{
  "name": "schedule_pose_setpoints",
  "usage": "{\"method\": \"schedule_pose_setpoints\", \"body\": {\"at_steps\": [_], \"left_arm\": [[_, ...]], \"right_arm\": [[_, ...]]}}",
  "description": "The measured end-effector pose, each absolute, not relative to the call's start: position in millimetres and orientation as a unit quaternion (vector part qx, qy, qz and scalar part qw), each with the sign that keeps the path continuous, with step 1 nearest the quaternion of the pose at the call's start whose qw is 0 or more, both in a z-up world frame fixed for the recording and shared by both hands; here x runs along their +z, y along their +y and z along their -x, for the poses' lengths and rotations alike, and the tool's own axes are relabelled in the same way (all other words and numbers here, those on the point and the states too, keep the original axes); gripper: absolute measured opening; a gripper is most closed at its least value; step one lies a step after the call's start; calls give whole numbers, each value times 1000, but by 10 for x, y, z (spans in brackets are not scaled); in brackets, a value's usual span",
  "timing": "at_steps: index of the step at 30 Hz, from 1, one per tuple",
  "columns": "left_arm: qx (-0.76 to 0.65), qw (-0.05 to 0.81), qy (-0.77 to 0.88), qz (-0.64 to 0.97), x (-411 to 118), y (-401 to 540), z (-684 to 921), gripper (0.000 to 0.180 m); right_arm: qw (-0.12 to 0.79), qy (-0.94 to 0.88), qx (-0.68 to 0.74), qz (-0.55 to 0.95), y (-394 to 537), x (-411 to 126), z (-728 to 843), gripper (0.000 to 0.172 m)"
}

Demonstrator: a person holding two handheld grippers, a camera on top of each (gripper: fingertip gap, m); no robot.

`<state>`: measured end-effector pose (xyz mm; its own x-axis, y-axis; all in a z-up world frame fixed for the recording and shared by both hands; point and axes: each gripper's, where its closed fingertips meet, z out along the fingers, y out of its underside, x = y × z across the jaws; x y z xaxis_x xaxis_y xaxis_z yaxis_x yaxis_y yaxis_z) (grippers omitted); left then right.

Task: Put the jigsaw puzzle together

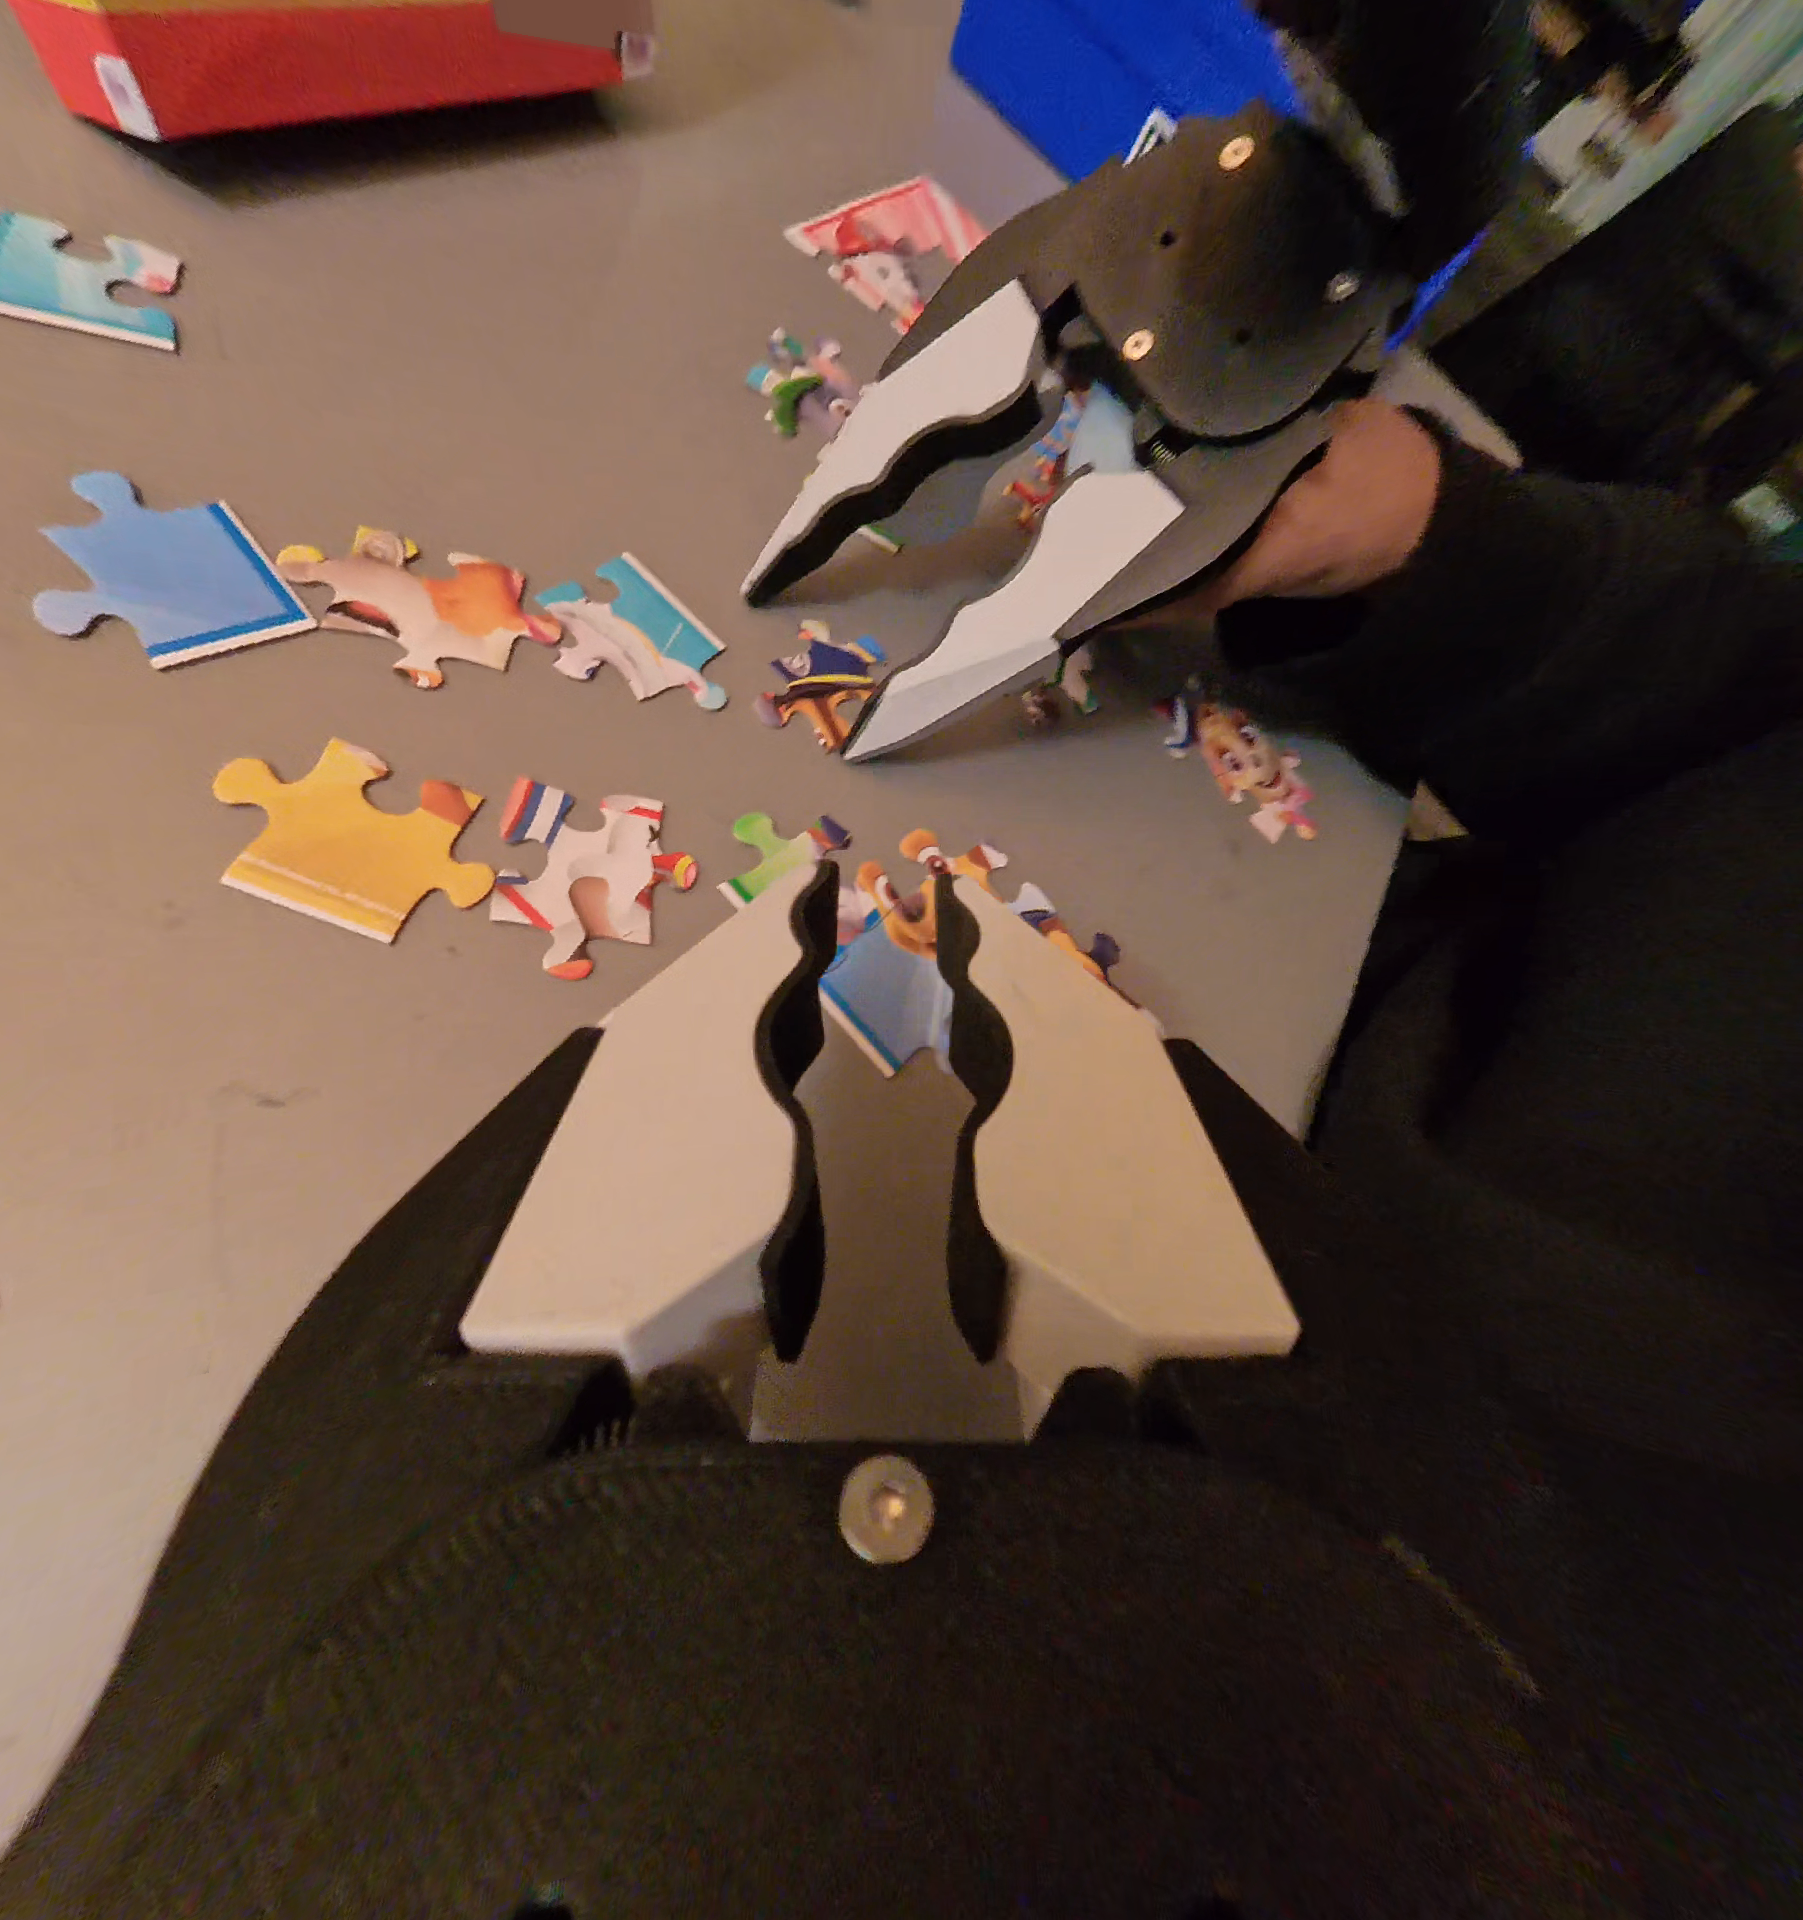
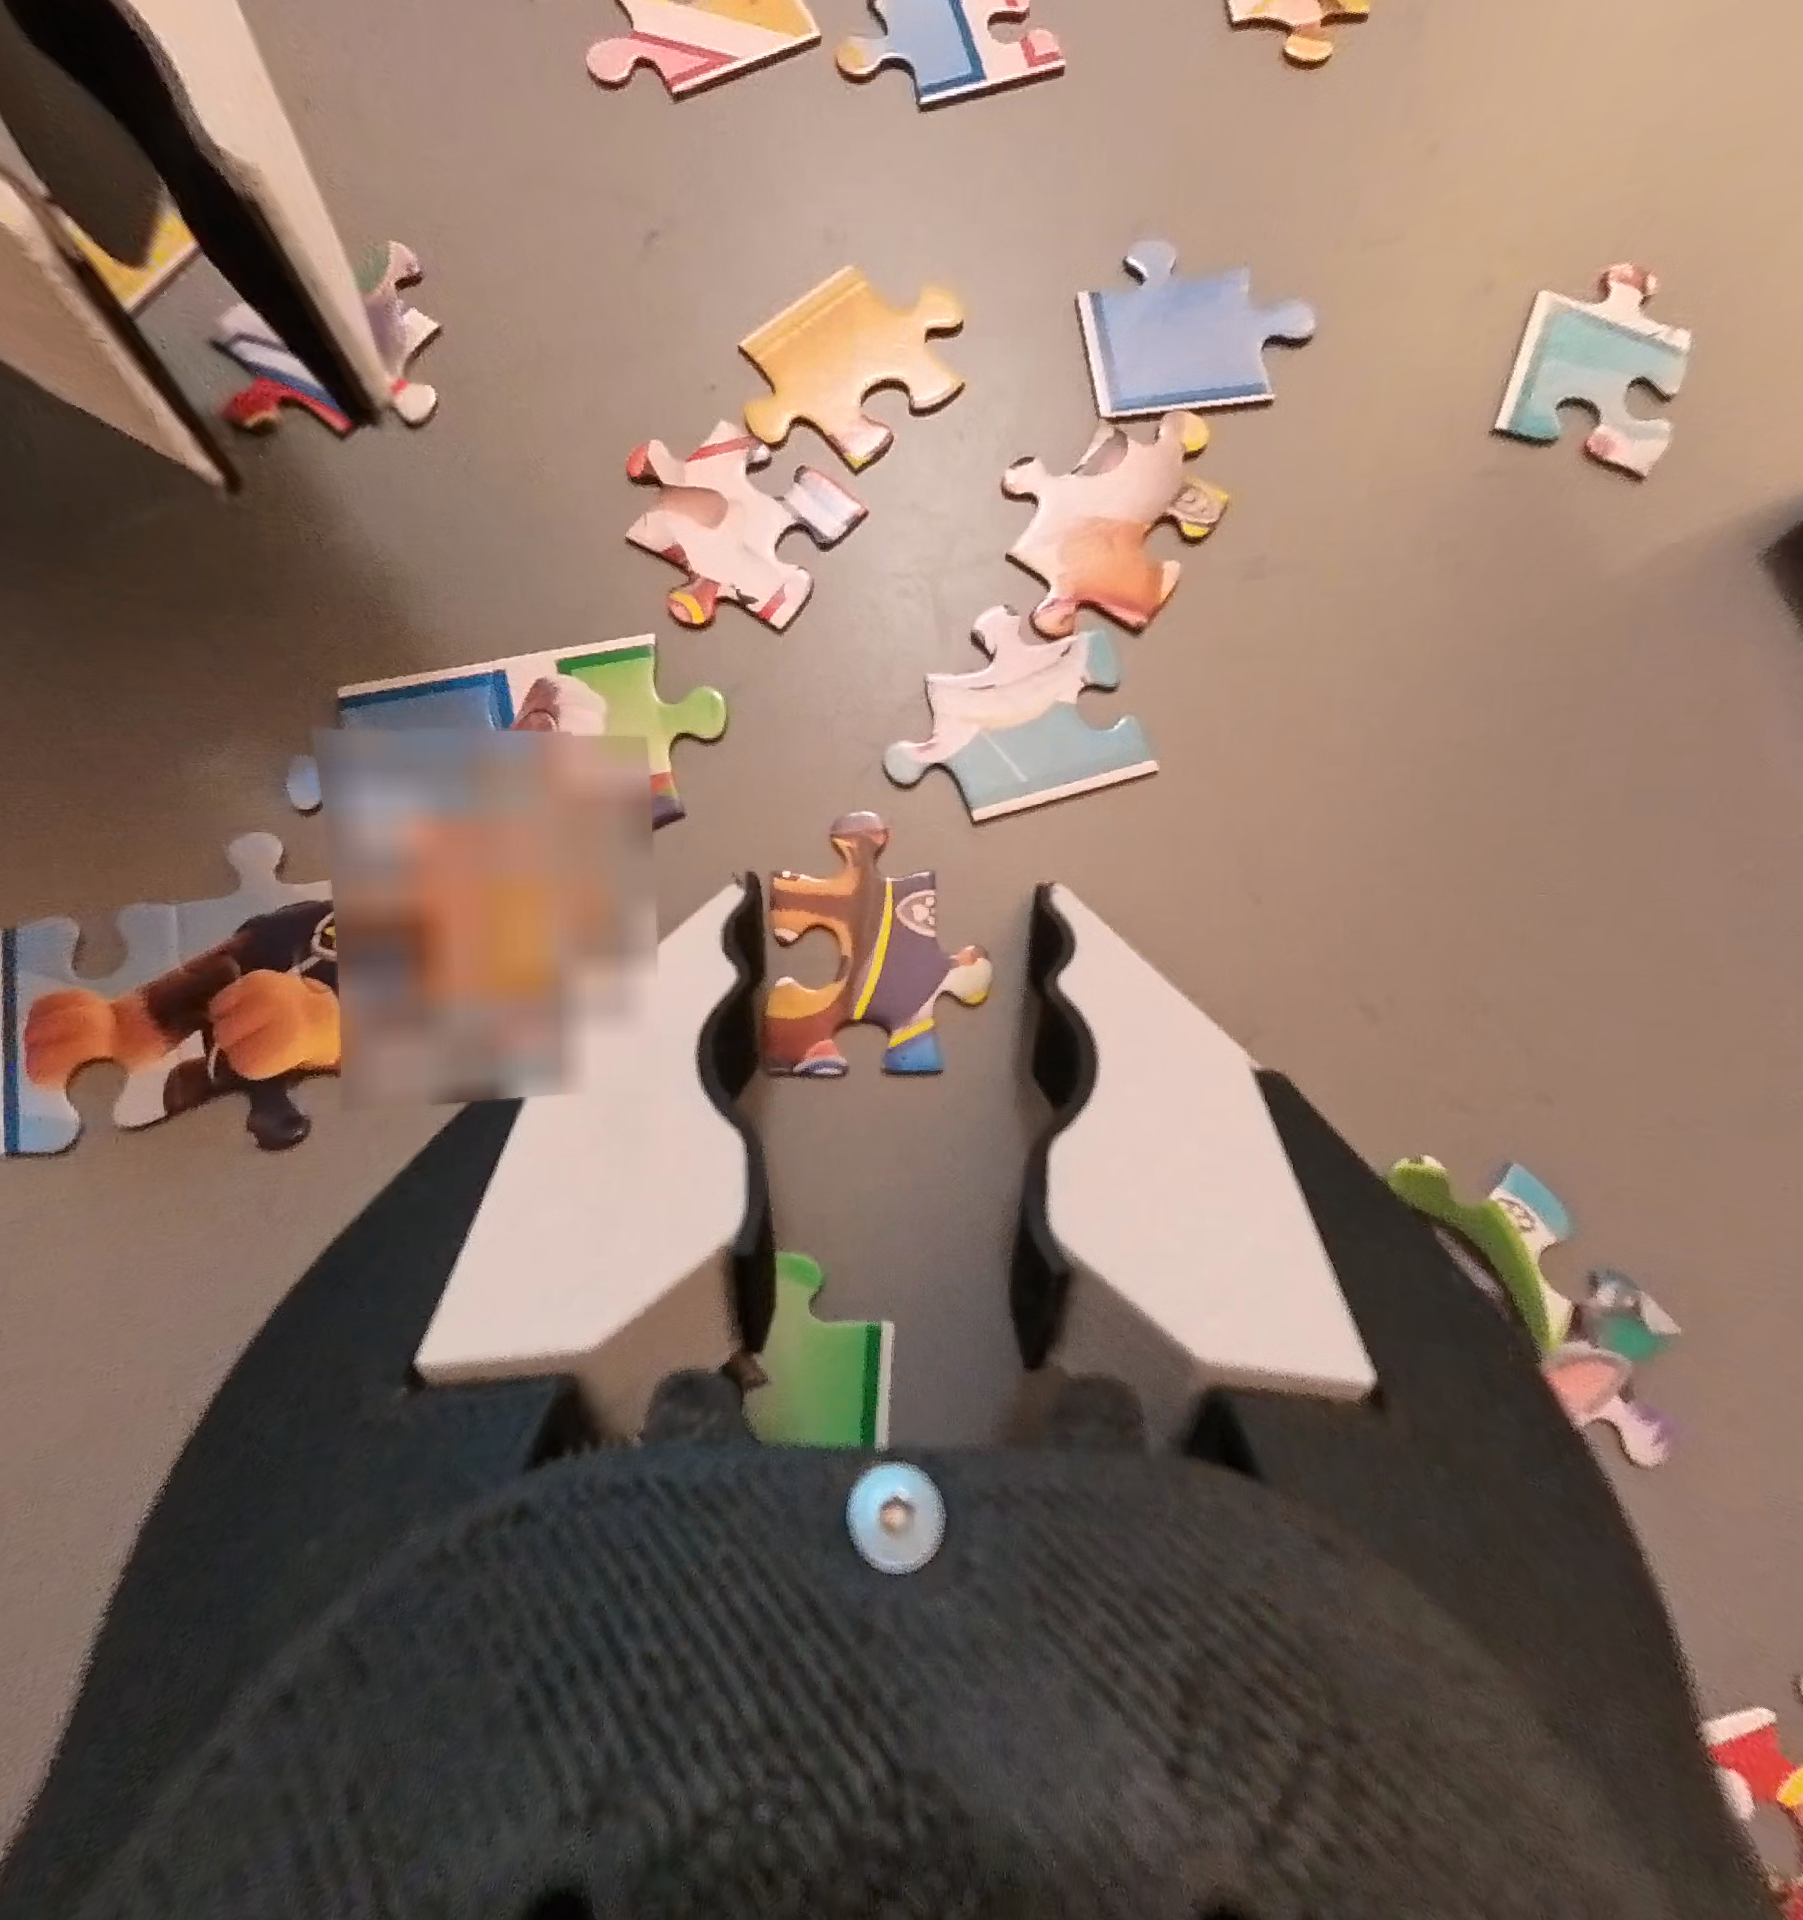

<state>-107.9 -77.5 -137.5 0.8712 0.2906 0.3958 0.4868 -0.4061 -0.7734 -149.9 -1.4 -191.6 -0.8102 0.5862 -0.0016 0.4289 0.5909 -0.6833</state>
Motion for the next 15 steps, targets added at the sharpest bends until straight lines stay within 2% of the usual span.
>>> {"method": "schedule_pose_setpoints", "body": {"at_steps": [4,15], "left_arm": [[-130,519,-225,814,-1305,-736,1025,15],[-157,534,-230,798,-1279,-712,1023,16]], "right_arm": [[113,-881,357,288,-1,-1910,1473,29],[106,-890,345,280,-91,-1911,1355,29]]}}
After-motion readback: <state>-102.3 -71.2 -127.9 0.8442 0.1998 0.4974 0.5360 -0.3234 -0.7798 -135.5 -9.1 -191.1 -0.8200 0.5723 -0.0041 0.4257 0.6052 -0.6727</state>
